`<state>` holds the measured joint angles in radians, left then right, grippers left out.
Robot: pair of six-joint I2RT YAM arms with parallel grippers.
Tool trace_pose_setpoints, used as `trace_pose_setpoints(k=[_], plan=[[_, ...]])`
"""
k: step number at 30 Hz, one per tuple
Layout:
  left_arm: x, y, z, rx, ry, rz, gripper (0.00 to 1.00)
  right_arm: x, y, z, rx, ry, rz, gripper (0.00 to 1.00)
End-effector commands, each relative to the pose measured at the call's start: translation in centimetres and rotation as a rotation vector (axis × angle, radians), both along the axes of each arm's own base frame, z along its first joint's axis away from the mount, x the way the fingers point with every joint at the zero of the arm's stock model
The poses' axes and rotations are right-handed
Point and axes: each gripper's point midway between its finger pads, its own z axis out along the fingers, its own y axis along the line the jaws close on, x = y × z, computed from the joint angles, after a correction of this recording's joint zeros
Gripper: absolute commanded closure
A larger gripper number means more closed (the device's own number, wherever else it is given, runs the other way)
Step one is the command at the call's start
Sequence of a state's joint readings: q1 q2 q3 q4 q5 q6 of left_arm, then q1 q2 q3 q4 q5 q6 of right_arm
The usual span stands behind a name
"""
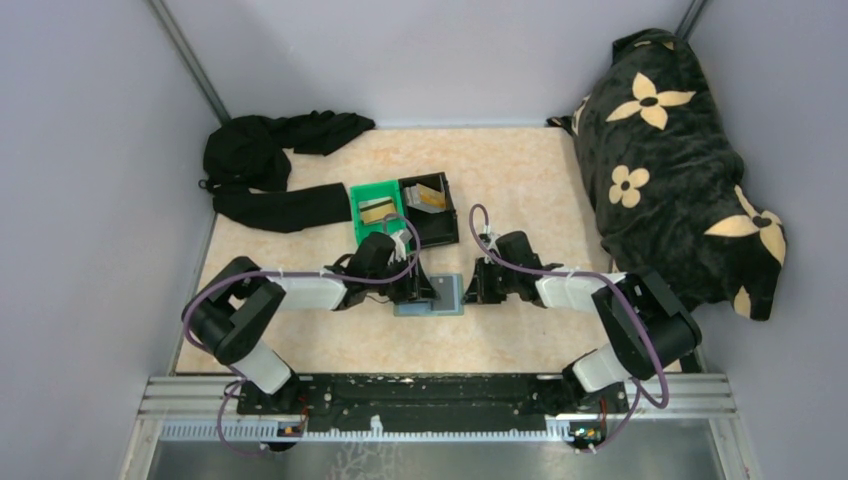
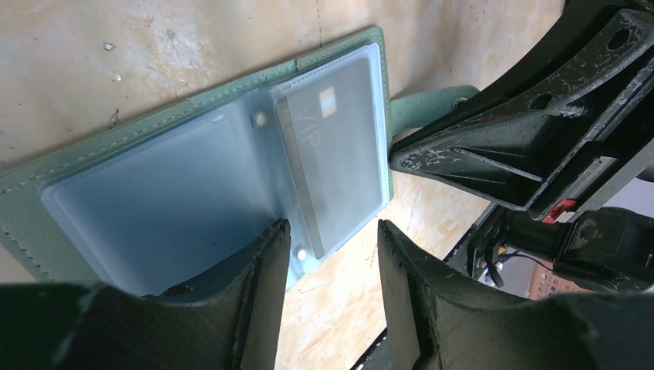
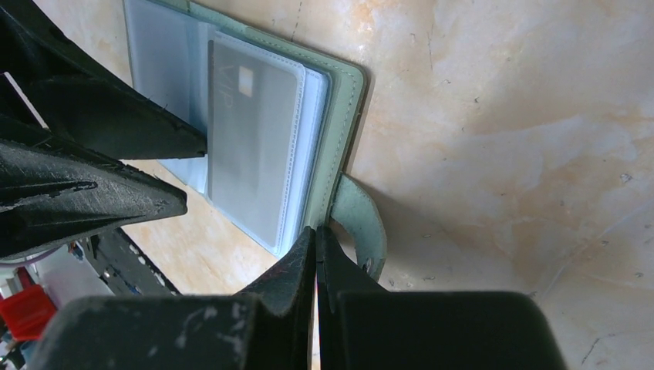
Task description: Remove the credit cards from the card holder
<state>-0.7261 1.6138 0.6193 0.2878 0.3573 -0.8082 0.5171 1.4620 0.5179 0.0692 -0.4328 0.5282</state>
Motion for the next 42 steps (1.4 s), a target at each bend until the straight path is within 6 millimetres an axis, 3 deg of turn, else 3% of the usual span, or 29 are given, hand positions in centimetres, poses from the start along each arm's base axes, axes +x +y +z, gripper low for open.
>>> trace_pose_setpoints(k=[1, 10, 18, 20, 30, 42], plan=[[-0.4, 0.7, -1.7, 0.031, 0.034, 0.021, 0.48, -0.5, 0.2, -0.5, -0.004, 0.010, 0.018, 1.00], [-0.3, -1.3, -1.3, -0.082, 0.045, -0.020, 0.48, -0.2, 0.2, 1.7, 0.004, -0.028, 0.027, 1.00], [-0.3, -0.8, -1.6, -0.071, 0.044, -0.010, 0.49, 0.9, 0.2, 4.8, 0.017, -0.113, 0.012, 1.00], [-0.4, -0.7, -1.6, -0.071, 0.046, -0.011, 0.49, 1.1, 0.2, 4.8, 0.010, -0.122, 0.015, 1.00], [-0.3, -0.6, -1.6, -0.069, 0.045, -0.013, 0.49, 1.0, 0.6, 1.5, -0.007, -0.058, 0.033, 1.00], [-0.3, -0.7, -1.7, -0.066, 0.052, -0.016, 0.49, 1.1, 0.9, 2.9, 0.012, -0.083, 0.040, 1.00]])
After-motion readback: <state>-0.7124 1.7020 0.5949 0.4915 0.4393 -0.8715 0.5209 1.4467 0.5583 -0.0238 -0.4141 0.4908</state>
